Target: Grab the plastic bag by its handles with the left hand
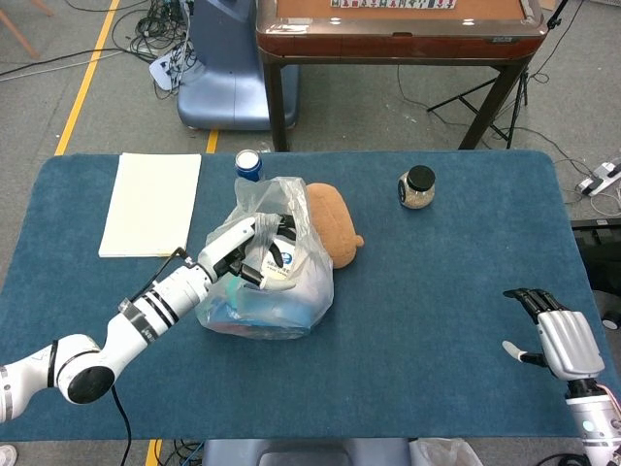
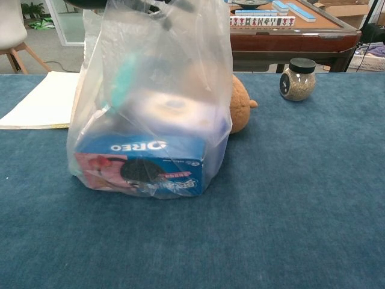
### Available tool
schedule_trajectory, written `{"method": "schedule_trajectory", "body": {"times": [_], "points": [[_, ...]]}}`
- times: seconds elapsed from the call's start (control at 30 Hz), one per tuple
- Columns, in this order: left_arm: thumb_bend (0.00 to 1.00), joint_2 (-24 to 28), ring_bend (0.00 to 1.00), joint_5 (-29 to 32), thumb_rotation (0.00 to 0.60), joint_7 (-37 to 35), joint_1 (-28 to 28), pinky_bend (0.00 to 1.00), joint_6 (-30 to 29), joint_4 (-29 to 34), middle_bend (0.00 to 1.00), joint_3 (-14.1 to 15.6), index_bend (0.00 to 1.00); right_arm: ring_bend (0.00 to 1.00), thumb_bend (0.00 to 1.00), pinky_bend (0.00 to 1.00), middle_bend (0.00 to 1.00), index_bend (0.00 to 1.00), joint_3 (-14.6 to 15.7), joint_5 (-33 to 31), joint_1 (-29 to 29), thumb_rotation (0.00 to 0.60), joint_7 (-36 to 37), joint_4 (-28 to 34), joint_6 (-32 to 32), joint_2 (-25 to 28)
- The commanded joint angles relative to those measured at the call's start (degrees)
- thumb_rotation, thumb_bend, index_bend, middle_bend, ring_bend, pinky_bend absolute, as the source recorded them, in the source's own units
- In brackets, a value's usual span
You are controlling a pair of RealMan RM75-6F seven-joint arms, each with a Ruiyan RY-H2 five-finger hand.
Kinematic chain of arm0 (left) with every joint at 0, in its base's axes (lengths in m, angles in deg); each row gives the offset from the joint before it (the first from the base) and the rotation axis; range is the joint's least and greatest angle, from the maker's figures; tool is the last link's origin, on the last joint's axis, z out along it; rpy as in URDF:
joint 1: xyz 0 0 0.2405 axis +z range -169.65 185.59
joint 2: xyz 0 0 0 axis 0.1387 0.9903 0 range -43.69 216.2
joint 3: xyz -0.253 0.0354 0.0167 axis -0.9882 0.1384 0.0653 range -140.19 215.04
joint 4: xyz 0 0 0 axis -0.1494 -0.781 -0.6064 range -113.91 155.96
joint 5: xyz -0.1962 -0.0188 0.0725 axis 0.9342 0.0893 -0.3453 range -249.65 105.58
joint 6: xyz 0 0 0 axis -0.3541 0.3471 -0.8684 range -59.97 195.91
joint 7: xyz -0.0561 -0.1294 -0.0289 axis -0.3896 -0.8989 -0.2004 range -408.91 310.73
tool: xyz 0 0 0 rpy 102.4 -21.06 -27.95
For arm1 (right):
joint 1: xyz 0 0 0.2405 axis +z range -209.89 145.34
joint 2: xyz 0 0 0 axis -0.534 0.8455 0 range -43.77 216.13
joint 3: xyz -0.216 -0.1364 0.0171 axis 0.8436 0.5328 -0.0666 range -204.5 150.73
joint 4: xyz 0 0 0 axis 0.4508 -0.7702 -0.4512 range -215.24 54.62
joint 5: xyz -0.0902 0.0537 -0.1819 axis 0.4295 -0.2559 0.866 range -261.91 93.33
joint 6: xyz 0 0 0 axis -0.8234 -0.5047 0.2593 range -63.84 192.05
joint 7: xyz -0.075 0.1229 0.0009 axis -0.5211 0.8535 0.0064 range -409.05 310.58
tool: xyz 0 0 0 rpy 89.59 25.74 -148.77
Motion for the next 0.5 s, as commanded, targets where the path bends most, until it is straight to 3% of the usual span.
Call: {"method": "schedule_trajectory", "body": {"times": [0.03,0.5], "points": [[0.0,-0.14,0.22,0.15,0.6,-0.15,-0.45,0.44,1.17,-0.61,0.22,-0.36,0.26,0.23,0.0,0.52,0.28,0.28,0.01,0.03,-0.03,0.6,0.1,0.07,0.05,0.08],[0.0,-2.29,0.22,-1.88,0.6,-5.21,1.04,0.44,2.69,-2.65,0.23,-3.5,0.25,0.23,0.0,0.52,0.28,0.28,-0.03,0.03,0.0,0.6,0.57,-0.03,0.0,0.2]]}}
